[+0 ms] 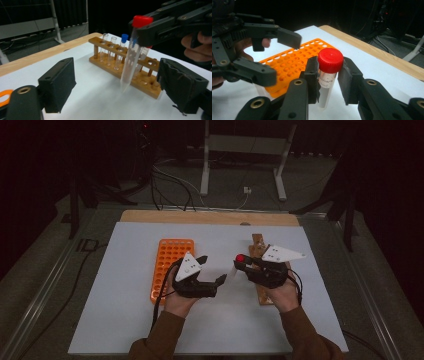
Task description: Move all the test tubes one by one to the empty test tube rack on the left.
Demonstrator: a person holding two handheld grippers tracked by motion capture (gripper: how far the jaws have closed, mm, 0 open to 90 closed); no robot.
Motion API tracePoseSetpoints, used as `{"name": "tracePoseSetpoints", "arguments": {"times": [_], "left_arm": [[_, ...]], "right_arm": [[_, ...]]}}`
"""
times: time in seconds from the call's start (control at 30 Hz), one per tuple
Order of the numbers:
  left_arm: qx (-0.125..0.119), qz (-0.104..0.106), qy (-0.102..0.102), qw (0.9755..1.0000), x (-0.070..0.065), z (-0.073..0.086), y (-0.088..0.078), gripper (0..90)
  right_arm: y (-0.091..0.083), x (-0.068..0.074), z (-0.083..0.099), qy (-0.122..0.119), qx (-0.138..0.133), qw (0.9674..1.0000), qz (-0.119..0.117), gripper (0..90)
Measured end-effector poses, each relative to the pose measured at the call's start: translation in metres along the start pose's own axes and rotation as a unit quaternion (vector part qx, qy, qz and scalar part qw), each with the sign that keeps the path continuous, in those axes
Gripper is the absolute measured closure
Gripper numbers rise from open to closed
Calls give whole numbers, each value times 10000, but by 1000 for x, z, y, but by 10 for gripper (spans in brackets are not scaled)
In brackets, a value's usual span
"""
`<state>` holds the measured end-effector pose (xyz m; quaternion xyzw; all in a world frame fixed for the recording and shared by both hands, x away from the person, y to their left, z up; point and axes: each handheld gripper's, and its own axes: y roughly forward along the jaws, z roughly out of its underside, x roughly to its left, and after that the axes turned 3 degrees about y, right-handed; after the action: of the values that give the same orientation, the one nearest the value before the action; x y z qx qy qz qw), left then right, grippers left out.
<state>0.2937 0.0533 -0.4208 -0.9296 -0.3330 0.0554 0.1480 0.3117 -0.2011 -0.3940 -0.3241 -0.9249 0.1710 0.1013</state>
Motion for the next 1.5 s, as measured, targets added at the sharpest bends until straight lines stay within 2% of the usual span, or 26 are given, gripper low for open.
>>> {"name": "tracePoseSetpoints", "arguments": {"times": [0.07, 0.2, 0.5, 0.63, 0.87, 1.1, 1.17, 1.2, 1.23, 1.27, 1.3, 1.33, 1.37, 1.43, 1.5], "left_arm": [[16, 51, 26, 10000, -3, -1, 4, 179], [77, 198, 101, 9997, -7, -3, 13, 272], [255, 406, 234, 9986, -12, -3, 26, 558], [333, 470, 315, 9978, -12, -2, 30, 657], [316, 468, 247, 9981, -10, -1, 33, 695], [316, 436, 331, 9980, -12, -1, 35, 745], [309, 429, 327, 9981, -12, -1, 35, 746], [314, 408, 318, 9982, -11, -1, 35, 746], [317, 396, 300, 9983, -11, 0, 35, 746], [322, 380, 282, 9984, -10, 0, 35, 746], [318, 343, 260, 9986, -9, 0, 35, 746], [308, 322, 244, 9987, -8, 1, 34, 746], [303, 299, 231, 9988, -6, 1, 33, 746], [273, 253, 209, 9991, -5, 1, 32, 746], [255, 217, 183, 9993, -3, 1, 30, 746]], "right_arm": [[2, 1, 0, -4, 16, 10000, -29, 707], [5, 3, -1, -16, 24, 10000, -68, 706], [9, 7, -2, -7, 25, 9999, -160, 707], [11, 9, -2, -6, 35, 9998, -190, 706], [12, 10, 0, -4, 60, 9997, -232, 707], [11, 10, 0, 4, 40, 9996, -262, 706], [10, 9, 1, 66, 19, 9995, -305, 657], [9, 8, 1, 114, -16, 9993, -358, 591], [9, 8, 1, 114, -16, 9993, -358, 591], [8, 6, 1, 180, -59, 9993, -328, 455], [7, 6, 1, 213, -76, 9993, -305, 401], [6, 5, 2, 205, -109, 9994, -247, 356], [6, 5, 2, 205, -109, 9994, -247, 356], [3, 3, 2, 244, -161, 9995, -80, 241], [2, 1, 3, 278, -203, 9994, 32, 211]]}}
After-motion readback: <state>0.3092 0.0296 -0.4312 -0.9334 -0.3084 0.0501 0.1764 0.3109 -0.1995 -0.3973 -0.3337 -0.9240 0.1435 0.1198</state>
